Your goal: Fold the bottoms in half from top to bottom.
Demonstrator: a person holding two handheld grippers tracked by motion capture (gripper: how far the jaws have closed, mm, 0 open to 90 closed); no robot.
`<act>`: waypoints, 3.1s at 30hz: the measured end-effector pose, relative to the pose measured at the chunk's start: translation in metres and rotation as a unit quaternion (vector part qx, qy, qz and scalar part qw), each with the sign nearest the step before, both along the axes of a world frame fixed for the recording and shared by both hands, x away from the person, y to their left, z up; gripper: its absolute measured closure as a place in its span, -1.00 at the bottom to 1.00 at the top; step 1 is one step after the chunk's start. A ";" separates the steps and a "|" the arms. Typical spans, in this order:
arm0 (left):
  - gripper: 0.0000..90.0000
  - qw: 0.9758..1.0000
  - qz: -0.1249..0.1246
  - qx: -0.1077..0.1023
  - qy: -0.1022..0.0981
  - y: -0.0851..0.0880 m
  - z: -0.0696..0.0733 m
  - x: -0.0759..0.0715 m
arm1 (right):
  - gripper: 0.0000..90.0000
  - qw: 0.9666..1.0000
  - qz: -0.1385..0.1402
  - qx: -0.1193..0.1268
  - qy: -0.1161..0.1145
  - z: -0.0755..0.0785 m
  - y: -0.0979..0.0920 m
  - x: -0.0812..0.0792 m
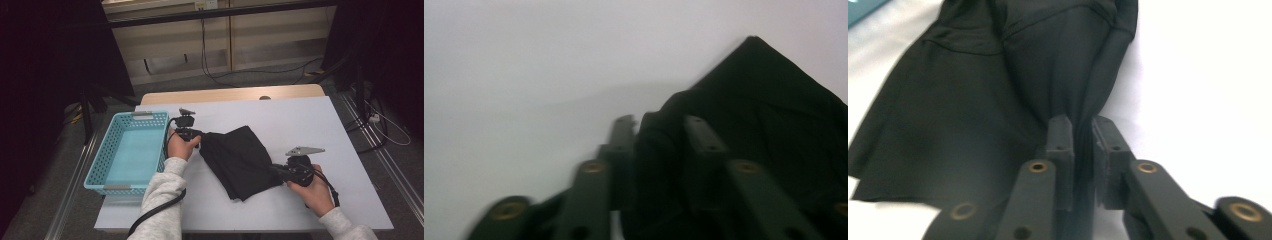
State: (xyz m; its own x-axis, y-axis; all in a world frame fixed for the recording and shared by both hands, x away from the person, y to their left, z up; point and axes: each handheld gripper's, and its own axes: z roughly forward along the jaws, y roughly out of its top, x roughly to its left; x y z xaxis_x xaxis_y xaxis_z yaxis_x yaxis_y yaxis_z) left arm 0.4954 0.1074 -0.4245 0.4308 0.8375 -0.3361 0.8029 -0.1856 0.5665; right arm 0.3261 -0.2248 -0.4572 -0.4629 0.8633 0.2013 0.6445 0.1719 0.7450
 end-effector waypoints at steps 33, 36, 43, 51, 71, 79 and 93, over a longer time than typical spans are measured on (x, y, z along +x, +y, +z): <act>-0.70 0.999 -0.024 0.016 -0.019 -0.008 -0.001 -0.001 | 0.69 0.999 -0.039 0.007 0.002 -0.012 0.020 -0.003; -0.73 0.999 -0.027 0.016 -0.015 -0.011 -0.005 0.001 | 0.74 0.999 -0.036 0.016 0.005 -0.012 0.019 -0.001; -0.64 0.999 -0.016 0.031 0.009 -0.011 -0.015 0.002 | 0.76 1.000 -0.030 0.008 -0.003 -0.012 0.020 -0.003; -0.32 0.997 -0.037 0.070 0.009 -0.009 -0.016 0.002 | 0.76 0.999 -0.031 0.009 -0.007 -0.012 0.020 -0.003; 0.75 0.996 -0.040 0.057 0.058 -0.016 -0.014 0.001 | 0.76 0.999 -0.034 0.010 -0.009 -0.012 0.021 -0.004; 0.83 0.994 -0.027 0.067 0.084 -0.019 -0.003 0.004 | 0.78 0.999 -0.033 0.014 -0.009 -0.010 0.021 -0.003; 0.86 0.988 -0.025 0.075 0.133 -0.016 0.032 0.013 | 0.79 0.999 -0.022 0.019 -0.035 0.005 0.028 -0.008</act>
